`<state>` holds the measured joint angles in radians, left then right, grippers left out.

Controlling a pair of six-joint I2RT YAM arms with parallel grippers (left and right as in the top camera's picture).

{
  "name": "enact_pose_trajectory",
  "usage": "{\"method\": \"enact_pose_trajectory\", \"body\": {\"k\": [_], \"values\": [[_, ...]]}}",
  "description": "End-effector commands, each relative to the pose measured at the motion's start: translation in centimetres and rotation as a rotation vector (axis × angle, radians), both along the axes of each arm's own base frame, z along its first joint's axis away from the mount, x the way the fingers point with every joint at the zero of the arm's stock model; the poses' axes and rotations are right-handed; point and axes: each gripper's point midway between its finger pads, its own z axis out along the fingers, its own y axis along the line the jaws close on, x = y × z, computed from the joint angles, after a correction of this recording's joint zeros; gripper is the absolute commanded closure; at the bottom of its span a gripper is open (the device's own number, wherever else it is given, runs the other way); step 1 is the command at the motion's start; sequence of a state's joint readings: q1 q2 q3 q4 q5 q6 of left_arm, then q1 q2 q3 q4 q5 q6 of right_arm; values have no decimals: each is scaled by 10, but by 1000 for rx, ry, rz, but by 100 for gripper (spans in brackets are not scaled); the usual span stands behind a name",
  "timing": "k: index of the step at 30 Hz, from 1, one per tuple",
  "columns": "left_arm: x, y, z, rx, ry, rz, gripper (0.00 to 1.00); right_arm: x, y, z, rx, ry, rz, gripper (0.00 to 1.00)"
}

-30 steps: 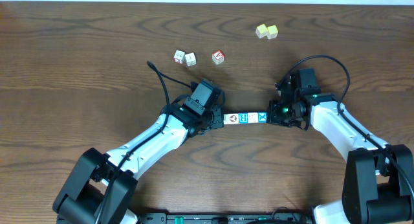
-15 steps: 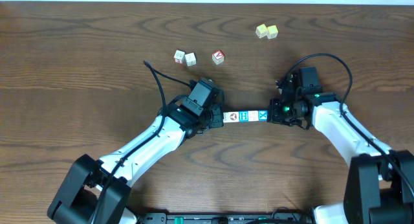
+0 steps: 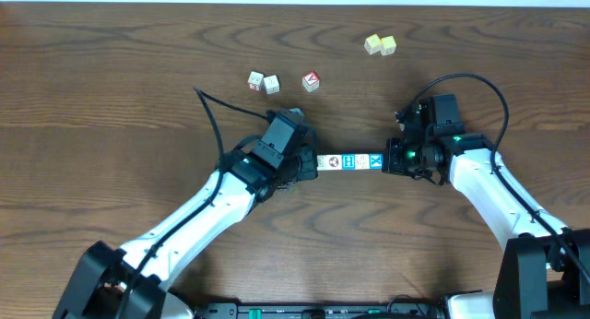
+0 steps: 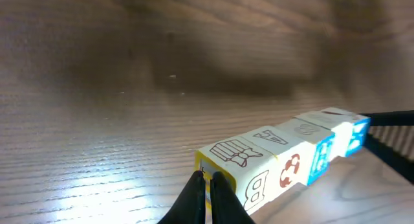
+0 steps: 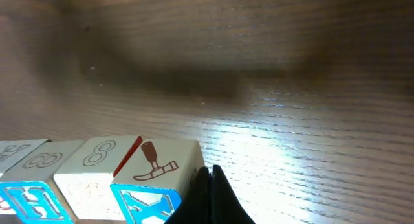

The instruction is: Lift 5 blocks

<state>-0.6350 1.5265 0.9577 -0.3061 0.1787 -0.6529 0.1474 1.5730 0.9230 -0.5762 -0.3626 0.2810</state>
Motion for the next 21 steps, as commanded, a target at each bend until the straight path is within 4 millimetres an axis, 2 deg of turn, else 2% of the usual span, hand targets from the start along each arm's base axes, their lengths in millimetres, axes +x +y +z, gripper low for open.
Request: {"method": "enact_pose_trajectory", "body": {"k": [1,14,21], "values": [[-12,-22,15,-88,8,-90,93,-6,43,26,170,-11,97,99],[-12,-22,15,-88,9,-90,93,-5,47,32,196,-20,108,99],[-12,-22,15,-95,18,-75,93,-5,51,42,224,-40,116,99]]}}
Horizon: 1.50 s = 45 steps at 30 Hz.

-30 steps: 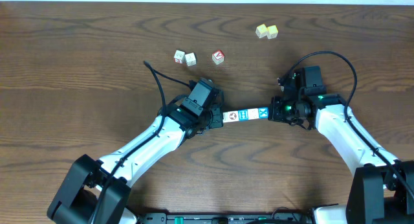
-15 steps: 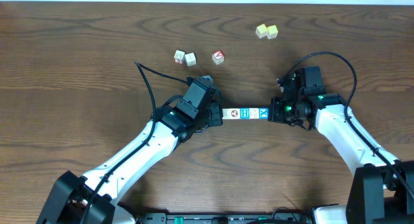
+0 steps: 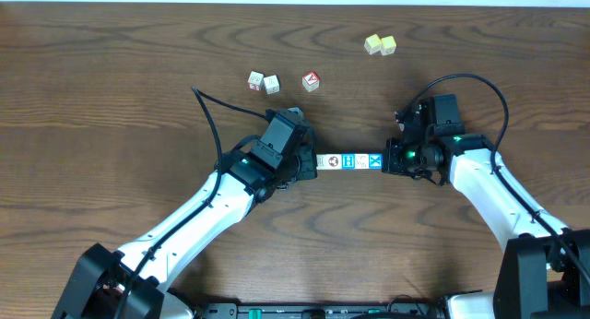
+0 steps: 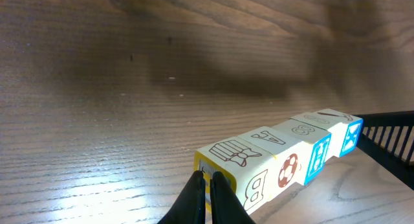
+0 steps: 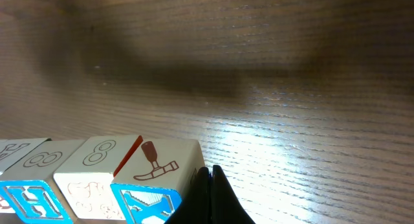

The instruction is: Lift 5 blocks

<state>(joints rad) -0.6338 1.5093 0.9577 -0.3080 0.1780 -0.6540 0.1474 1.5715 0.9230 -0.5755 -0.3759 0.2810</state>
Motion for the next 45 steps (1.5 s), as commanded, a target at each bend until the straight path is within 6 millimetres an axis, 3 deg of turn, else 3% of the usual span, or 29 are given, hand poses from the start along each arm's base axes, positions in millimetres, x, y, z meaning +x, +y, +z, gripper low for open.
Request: {"method": "enact_pose_trajectory", "body": {"k": [1,19,45], "values": [[-13,-23,9,-88,31,-79,93,-5,49,41,212,-41,110,99],[-19,-34,15,-155,58,-111,93,-8,63,54,317,-38,141,99],[-23,-41,21,-218,103,-99,93,-10,65,73,349,-76,142,99]]}}
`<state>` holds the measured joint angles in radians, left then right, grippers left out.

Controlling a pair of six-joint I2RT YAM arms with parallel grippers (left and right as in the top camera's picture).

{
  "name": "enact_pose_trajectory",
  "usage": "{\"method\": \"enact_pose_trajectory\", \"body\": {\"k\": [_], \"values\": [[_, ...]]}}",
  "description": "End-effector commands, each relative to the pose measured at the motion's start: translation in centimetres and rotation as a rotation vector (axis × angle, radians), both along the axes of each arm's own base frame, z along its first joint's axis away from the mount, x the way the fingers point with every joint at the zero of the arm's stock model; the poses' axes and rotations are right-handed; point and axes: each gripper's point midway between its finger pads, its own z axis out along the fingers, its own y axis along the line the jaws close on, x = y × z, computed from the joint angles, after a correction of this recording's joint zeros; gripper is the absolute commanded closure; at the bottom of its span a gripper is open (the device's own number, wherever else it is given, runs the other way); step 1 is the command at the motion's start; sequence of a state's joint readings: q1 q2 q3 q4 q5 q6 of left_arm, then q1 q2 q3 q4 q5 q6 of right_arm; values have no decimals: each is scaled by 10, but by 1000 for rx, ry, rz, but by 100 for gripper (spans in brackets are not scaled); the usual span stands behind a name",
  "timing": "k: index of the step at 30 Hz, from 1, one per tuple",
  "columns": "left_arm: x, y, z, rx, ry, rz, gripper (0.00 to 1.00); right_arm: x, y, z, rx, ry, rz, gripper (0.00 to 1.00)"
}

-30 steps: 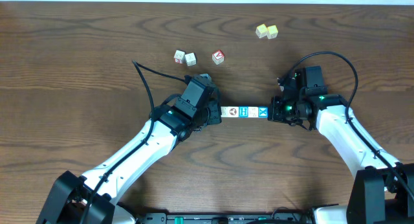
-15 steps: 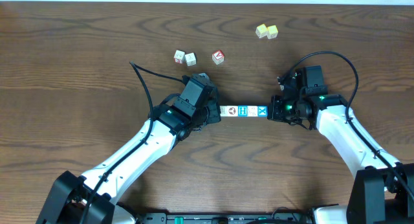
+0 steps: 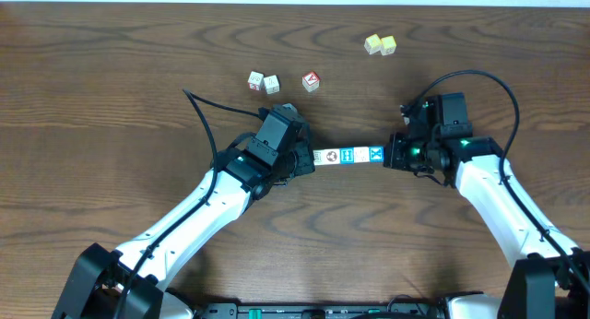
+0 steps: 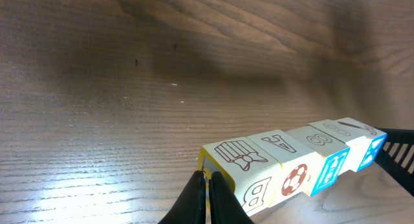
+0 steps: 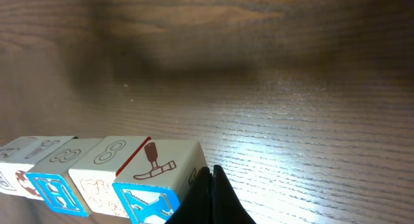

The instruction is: Lift 5 blocks

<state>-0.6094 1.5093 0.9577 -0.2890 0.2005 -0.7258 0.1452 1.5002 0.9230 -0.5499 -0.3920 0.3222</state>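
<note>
A straight row of several picture blocks [image 3: 348, 156] hangs level between my two grippers, pressed end to end. My left gripper [image 3: 310, 159] is shut, its fingertips [image 4: 207, 180] pushed against the yellow-edged end block [image 4: 240, 167] with the letter B. My right gripper [image 3: 387, 157] is also shut, its tip [image 5: 211, 177] against the end block with the hammer picture [image 5: 157, 172]. In both wrist views the row [image 5: 77, 169] floats above the wood with its shadow well apart from it.
Three loose blocks lie at the back: two pale ones [image 3: 255, 80] [image 3: 271, 83] and a red one [image 3: 312, 80]. Two yellow blocks [image 3: 379, 45] sit further right. A black cable [image 3: 205, 116] loops off the left arm and another [image 3: 470, 79] off the right.
Both grippers and the row pinched between them stand higher; in the overhead view the row has shifted toward the back. Its shadow lies further from it. The squeeze is unchanged.
At the oldest moment the row was pinched between both shut grippers close to the table. Then it stood a little higher, the shadow pulling away. Now it hangs clearly above the wood, still straight and whole.
</note>
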Motion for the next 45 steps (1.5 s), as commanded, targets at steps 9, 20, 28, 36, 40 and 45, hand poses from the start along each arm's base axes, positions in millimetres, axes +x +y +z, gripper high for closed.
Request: {"method": "enact_pose_trajectory", "body": {"k": [9,20,28,36,40,45], "values": [[-31,-43,33,-192,30,-172,93,-18,63,48,305,-4,179,99],[-31,-43,34,-192,30,-172,93,-18,63,55,304,2,179,99],[-30,-43,33,-189,28,-170,93,-17,63,58,303,3,179,99],[-30,-43,33,-189,28,-169,93,-14,64,64,305,-6,181,99],[-30,-43,33,-188,28,-168,93,-14,64,64,305,-5,180,99],[-30,-43,33,-189,27,-168,93,-15,63,64,303,-1,179,99]]}}
